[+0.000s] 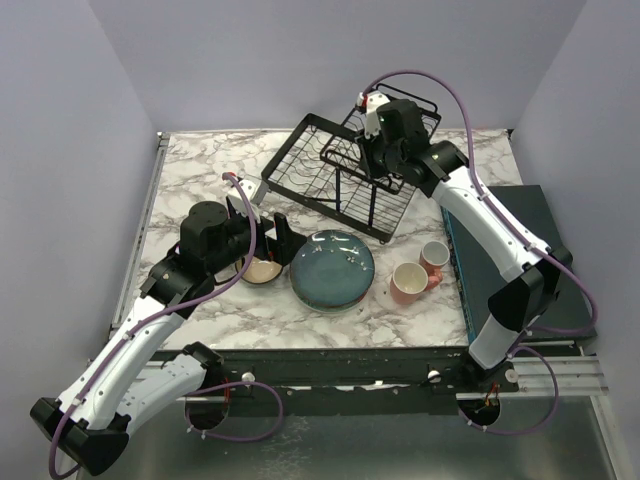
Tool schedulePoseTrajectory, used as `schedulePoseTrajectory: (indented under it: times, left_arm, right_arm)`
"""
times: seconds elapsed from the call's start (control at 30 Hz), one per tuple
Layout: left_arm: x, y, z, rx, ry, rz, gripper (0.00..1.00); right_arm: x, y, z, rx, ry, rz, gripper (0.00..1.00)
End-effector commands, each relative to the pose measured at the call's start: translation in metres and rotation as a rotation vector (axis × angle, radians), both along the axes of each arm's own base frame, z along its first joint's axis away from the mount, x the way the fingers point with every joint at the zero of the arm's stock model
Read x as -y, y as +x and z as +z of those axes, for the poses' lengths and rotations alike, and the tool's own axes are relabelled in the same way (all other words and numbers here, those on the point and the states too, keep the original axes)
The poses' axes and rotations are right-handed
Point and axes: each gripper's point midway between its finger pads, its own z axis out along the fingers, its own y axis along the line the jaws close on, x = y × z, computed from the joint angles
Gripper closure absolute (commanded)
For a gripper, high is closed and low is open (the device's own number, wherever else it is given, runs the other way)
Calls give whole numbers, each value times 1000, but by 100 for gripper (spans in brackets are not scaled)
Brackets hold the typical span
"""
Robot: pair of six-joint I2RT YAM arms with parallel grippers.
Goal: Load the mixed dishes into the dish rack
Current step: Move the dish rack to the center of the board.
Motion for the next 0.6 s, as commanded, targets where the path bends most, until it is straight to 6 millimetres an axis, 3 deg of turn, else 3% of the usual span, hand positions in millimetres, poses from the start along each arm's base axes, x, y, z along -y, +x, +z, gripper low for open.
schedulePoseTrajectory:
  times: [0.0, 0.4, 0.57]
  left_arm:
    - [-2, -4, 0, 10, -2, -11, 1]
    - [-2, -5, 1, 12, -6, -13, 1]
    - [-1, -6, 2, 14, -7, -16, 1]
  right_arm:
    - [-13, -24, -6, -83, 74, -33, 100]
    - [-50, -50, -19, -159, 131, 13, 100]
    - [-57, -61, -24, -188, 165, 6, 100]
